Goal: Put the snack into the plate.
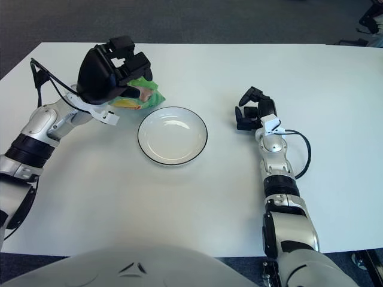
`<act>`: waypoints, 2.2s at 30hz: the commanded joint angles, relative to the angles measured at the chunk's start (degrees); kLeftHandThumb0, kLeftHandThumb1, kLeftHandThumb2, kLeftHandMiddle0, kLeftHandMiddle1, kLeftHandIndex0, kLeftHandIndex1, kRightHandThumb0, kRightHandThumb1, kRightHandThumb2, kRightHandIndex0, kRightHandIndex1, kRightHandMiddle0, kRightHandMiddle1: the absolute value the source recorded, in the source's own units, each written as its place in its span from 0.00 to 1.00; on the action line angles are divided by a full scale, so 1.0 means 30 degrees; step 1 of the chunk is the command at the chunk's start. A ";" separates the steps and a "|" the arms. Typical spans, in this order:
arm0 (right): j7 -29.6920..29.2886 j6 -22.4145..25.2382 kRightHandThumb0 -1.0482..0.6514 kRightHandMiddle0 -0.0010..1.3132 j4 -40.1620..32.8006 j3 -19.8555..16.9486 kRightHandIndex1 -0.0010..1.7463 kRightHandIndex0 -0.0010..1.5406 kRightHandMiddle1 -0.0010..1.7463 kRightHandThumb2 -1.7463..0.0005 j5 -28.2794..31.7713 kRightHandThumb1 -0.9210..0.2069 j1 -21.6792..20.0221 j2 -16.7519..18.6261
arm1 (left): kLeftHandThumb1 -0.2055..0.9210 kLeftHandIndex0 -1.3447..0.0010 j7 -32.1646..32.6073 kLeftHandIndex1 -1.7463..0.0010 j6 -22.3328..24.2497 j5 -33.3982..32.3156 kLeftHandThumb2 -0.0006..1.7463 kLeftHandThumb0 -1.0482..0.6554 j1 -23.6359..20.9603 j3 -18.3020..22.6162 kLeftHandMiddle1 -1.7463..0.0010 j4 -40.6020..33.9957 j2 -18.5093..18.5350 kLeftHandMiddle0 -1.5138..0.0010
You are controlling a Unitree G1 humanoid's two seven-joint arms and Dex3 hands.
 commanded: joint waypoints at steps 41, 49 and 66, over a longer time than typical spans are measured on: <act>0.0088 0.1205 0.31 0.53 0.0197 0.0318 1.00 0.86 1.00 0.17 -0.0089 0.63 0.1650 0.0676 | 0.39 0.60 -1.7525 0.01 0.3809 -0.6764 0.81 0.61 0.1328 0.1988 0.00 -0.3403 0.2379 0.61; 0.0099 0.1073 0.31 0.53 0.0295 0.0340 1.00 0.86 1.00 0.18 -0.0127 0.62 0.1617 0.0641 | 0.88 0.98 -2.4436 0.37 0.6943 -0.7870 0.38 0.17 0.1388 0.1741 0.32 -0.5143 0.4210 0.95; 0.0214 0.0977 0.31 0.53 0.0165 0.0353 1.00 0.85 1.00 0.18 -0.0133 0.62 0.1759 0.0572 | 1.00 1.00 -2.6558 0.83 0.9066 -0.8811 0.40 0.00 0.2436 0.1830 0.98 -0.4460 0.3548 1.00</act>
